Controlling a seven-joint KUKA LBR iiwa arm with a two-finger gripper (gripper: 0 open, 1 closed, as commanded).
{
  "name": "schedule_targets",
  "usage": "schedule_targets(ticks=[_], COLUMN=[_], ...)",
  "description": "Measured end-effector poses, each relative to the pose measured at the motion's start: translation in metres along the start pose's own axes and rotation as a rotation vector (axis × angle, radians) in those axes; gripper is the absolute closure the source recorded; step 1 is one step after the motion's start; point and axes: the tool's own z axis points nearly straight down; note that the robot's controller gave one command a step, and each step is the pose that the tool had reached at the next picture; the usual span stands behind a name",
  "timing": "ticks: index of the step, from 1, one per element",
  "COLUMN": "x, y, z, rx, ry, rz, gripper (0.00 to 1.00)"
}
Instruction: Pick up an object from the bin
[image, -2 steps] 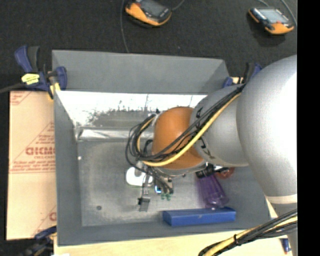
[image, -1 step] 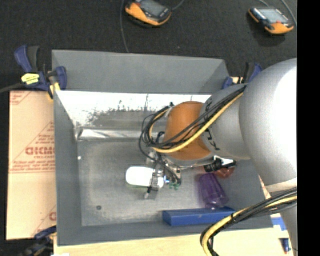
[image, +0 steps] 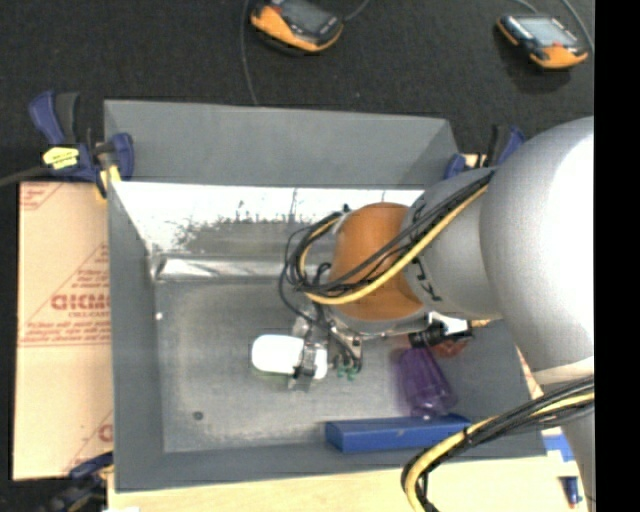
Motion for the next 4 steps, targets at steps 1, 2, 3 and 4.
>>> schedule_targets(ticks=[1,2,3,4], x=[0.0,0.0,0.0,-0.001], y=[0.0,0.0,0.0,-0.001], z=[0.0,-0.015,-0.04,-0.09], rx=[0.0,0.0,-0.001,0.001], ry=[0.0,0.0,0.001,0.005], rz=[0.0,-0.001,-0.001,-0.005], gripper=[1.0,1.0,1.0,1.0])
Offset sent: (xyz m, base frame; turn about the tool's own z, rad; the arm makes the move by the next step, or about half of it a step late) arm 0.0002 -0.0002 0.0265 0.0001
